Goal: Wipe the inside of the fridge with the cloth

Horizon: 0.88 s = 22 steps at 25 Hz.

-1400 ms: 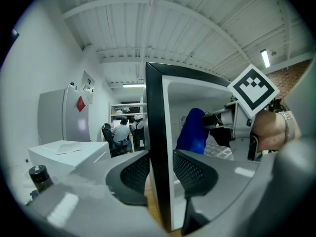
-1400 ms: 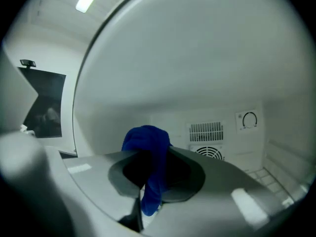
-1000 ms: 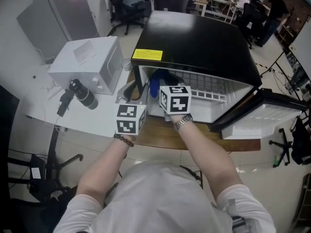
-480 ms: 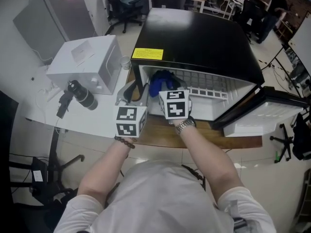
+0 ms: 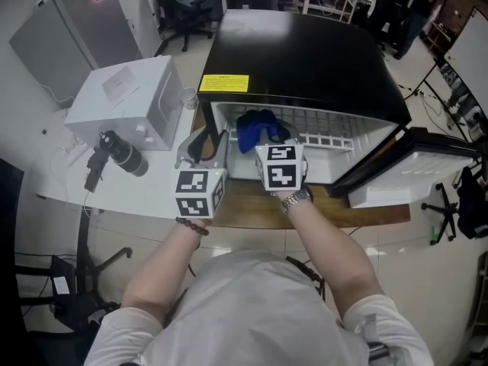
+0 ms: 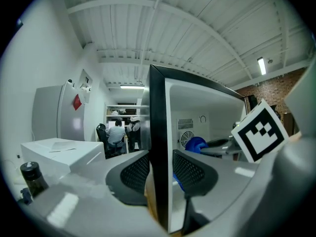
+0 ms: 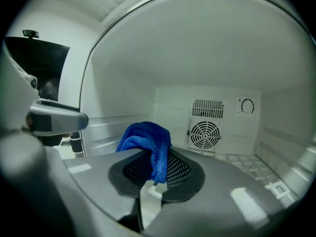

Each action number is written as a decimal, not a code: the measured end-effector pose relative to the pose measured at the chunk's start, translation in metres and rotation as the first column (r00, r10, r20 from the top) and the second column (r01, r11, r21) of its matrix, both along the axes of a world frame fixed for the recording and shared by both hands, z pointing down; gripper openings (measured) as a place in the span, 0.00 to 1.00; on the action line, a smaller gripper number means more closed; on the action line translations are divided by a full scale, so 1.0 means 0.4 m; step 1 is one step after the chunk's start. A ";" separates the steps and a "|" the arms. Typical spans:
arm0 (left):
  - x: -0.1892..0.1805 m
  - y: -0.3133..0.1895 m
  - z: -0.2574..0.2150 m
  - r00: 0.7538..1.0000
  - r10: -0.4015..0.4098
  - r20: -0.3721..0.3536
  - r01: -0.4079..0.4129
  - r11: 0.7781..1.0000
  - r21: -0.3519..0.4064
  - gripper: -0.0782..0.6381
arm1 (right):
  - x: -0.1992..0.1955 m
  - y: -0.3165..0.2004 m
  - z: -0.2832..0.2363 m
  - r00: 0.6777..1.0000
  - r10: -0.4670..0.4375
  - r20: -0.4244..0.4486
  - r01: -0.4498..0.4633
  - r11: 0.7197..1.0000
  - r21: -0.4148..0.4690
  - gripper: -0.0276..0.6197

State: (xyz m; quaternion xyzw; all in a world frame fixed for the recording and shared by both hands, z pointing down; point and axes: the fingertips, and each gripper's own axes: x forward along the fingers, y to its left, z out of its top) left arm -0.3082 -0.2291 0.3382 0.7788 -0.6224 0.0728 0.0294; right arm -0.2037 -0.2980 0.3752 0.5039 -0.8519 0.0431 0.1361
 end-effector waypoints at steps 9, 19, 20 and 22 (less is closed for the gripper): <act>0.000 0.001 0.001 1.000 0.016 -0.014 -0.016 1.000 0.005 0.31 | 0.074 0.000 0.015 0.998 0.067 -0.006 -0.067 0.998 -0.003 0.11; 0.001 0.004 -0.004 1.000 0.000 -0.021 0.000 1.000 0.008 0.31 | 0.174 -0.004 0.020 0.991 0.130 -0.006 -0.130 0.991 -0.004 0.11; 0.001 0.005 -0.003 1.000 -0.002 -0.021 0.003 1.000 0.007 0.31 | 0.186 -0.004 0.020 0.990 0.138 -0.005 -0.138 0.990 -0.004 0.11; 0.000 0.009 -0.001 1.000 -0.008 -0.018 0.008 1.000 0.004 0.31 | 0.210 -0.004 0.021 0.988 0.152 -0.004 -0.152 0.988 -0.006 0.11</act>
